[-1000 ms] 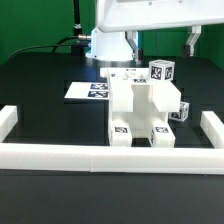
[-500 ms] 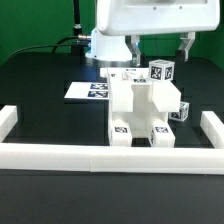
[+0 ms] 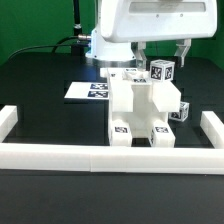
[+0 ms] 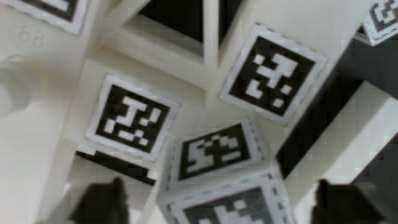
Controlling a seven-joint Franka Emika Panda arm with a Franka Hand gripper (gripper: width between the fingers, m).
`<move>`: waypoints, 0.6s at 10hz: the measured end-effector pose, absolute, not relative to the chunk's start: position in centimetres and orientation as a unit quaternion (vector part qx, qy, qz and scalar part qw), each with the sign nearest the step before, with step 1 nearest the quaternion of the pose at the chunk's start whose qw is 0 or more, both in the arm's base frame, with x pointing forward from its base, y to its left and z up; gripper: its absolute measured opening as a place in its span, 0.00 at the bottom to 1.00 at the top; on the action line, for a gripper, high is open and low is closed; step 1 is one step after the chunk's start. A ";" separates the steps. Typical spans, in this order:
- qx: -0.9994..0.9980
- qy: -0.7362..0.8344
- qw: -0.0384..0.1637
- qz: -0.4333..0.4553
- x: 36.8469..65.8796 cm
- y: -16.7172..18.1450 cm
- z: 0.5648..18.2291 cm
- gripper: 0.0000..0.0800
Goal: Assemble chair
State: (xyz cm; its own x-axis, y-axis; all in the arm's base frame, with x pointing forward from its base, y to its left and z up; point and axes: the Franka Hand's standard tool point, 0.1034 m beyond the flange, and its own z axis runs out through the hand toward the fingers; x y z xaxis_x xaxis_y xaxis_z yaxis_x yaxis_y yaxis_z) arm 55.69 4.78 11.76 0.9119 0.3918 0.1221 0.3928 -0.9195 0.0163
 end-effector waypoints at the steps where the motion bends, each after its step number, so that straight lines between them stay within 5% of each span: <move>1: -0.985 -0.158 0.007 -0.061 55.7 4.8 11.8 0.48; 2: -0.990 -0.125 0.009 -0.061 55.7 4.8 11.8 0.35; 6: -0.998 0.005 0.017 -0.060 55.7 4.8 11.8 0.35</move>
Offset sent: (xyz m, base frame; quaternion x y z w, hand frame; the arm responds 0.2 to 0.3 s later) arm 0.0000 0.0000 0.0000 0.0000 0.0000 0.1296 0.9916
